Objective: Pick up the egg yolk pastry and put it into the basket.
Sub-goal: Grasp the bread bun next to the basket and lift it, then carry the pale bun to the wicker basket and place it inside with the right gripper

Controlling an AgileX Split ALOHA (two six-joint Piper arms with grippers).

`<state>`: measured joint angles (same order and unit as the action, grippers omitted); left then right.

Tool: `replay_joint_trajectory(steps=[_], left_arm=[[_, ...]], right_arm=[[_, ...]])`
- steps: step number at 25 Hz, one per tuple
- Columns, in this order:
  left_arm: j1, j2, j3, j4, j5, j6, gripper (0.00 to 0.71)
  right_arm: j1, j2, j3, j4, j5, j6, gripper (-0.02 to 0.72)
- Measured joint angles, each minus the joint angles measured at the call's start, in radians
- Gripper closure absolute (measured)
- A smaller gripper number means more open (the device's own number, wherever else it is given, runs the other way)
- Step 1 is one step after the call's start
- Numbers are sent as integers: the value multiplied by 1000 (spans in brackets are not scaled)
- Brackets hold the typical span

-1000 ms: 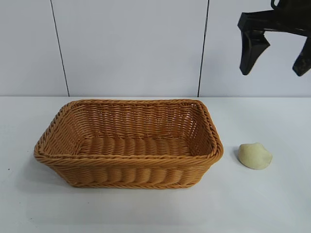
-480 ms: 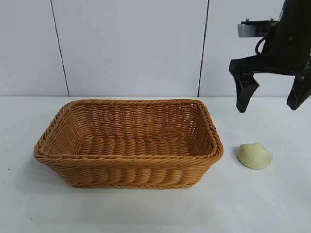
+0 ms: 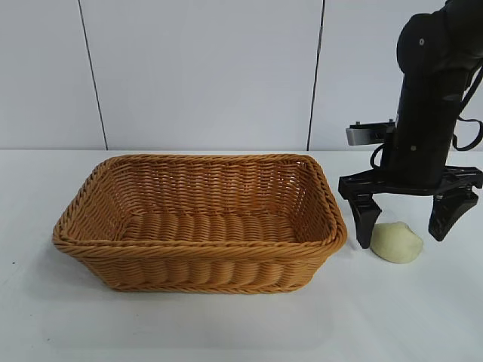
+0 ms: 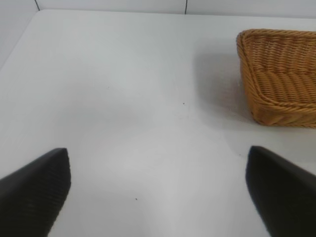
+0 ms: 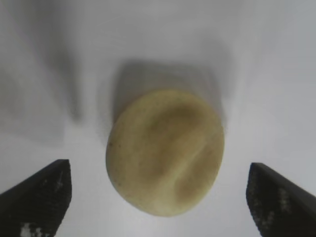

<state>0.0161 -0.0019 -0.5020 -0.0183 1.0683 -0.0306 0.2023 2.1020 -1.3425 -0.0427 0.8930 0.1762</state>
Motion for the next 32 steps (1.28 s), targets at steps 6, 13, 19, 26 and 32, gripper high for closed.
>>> replay_joint_trajectory(steps=[6, 13, 19, 26, 32], left_arm=[[0, 0, 0, 0, 0, 0, 18], [0, 0, 0, 0, 0, 0, 18], [0, 0, 0, 0, 0, 0, 18], [0, 0, 0, 0, 1, 0, 18], [0, 0, 0, 0, 1, 0, 18]], right_arm=[[0, 1, 0, -16, -12, 0, 262], [0, 0, -1, -32, -2, 0, 492], [0, -78, -37, -33, 60, -4, 501], [0, -215, -183, -31, 153, -4, 501], [8, -237, -291, -2, 191, -4, 501]])
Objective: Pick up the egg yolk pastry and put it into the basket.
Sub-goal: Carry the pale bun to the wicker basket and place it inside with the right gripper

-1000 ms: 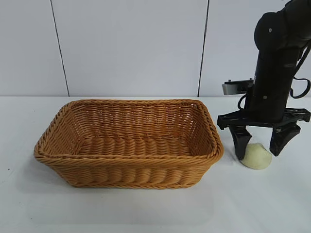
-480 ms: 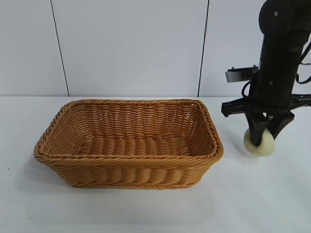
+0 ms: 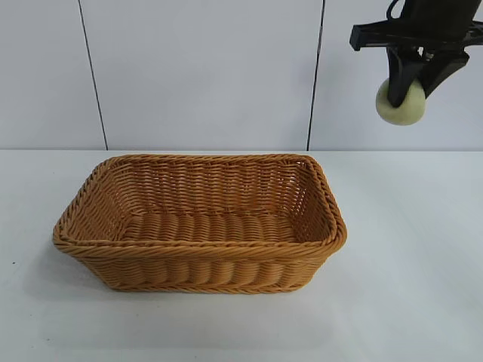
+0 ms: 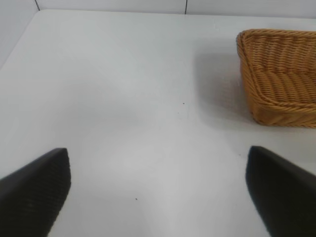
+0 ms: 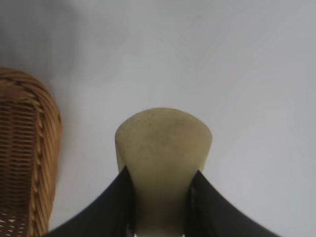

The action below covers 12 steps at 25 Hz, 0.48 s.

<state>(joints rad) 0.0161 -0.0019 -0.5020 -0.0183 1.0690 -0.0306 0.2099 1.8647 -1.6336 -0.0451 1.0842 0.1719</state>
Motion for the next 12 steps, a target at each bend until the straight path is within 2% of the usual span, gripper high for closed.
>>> replay_joint_trajectory(steps=[6, 12], left_arm=[[0, 0, 0, 0, 0, 0, 18], [0, 0, 0, 0, 0, 0, 18]], right_arm=[[72, 0, -3, 12, 3, 0, 501], [265, 0, -3, 33, -32, 6, 501]])
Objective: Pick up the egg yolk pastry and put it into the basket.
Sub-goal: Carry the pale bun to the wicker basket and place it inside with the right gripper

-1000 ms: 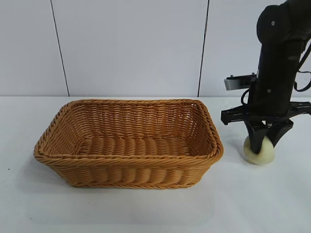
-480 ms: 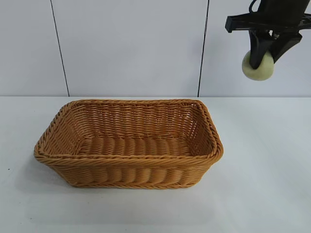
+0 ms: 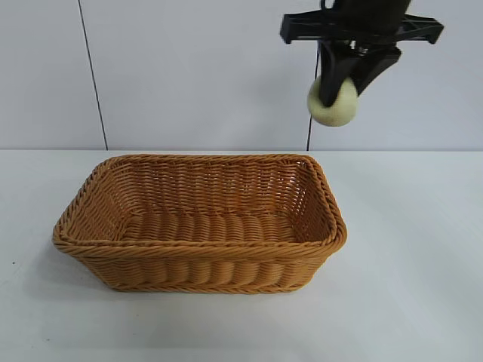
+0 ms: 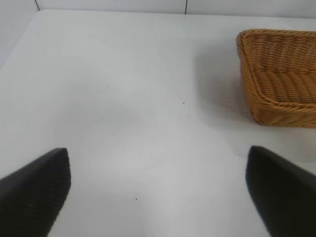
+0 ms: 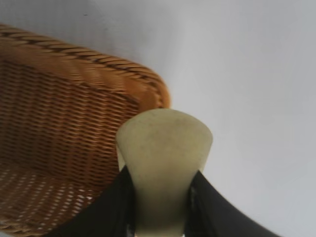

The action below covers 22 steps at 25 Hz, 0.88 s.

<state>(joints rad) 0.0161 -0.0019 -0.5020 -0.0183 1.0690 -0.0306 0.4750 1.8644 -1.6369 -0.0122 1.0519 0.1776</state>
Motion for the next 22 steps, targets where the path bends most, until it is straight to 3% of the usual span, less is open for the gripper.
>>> replay_joint_trajectory(steps=[8, 16, 22], left_arm=[[0, 0, 0, 0, 0, 0, 18], [0, 0, 0, 0, 0, 0, 18], [0, 0, 0, 0, 0, 0, 18]], right_arm=[[166, 28, 0, 6, -112, 71, 501], [181, 212, -1, 12, -202, 81, 501], [181, 318, -1, 76, -226, 63, 485]])
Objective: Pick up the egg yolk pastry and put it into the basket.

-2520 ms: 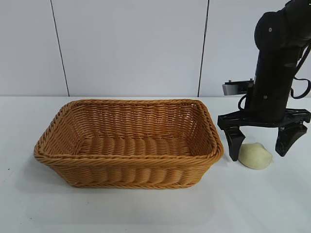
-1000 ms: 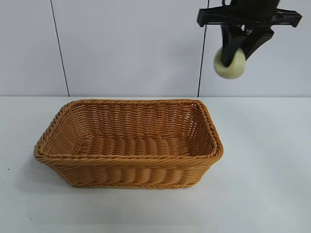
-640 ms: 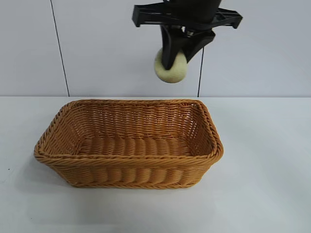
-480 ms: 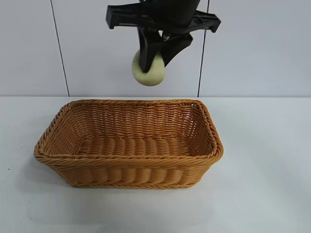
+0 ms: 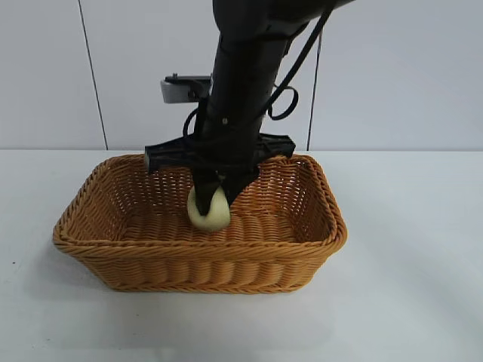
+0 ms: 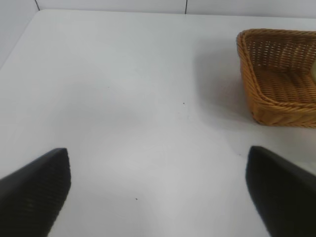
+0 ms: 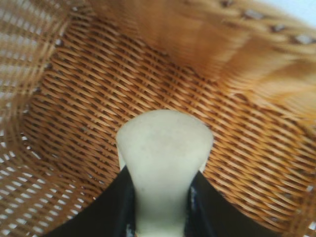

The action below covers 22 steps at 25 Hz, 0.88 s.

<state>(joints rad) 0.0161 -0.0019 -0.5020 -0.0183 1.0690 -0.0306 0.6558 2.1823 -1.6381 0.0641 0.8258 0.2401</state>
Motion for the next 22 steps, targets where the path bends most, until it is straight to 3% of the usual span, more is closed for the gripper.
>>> replay_joint_trajectory(steps=[3, 7, 9, 16, 22], left_arm=[[0, 0, 0, 0, 0, 0, 18], [0, 0, 0, 0, 0, 0, 18], [0, 0, 0, 0, 0, 0, 18], [0, 0, 0, 0, 0, 0, 18], [0, 0, 0, 0, 0, 0, 18]], right_arm=[[0, 0, -1, 29, -1, -42, 377], [0, -4, -9, 33, 10, -72, 101], [0, -4, -40, 22, 63, -75, 47], [-9, -7, -294, -84, 359, -75, 16], [-103, -20, -423, -118, 378, -59, 16]])
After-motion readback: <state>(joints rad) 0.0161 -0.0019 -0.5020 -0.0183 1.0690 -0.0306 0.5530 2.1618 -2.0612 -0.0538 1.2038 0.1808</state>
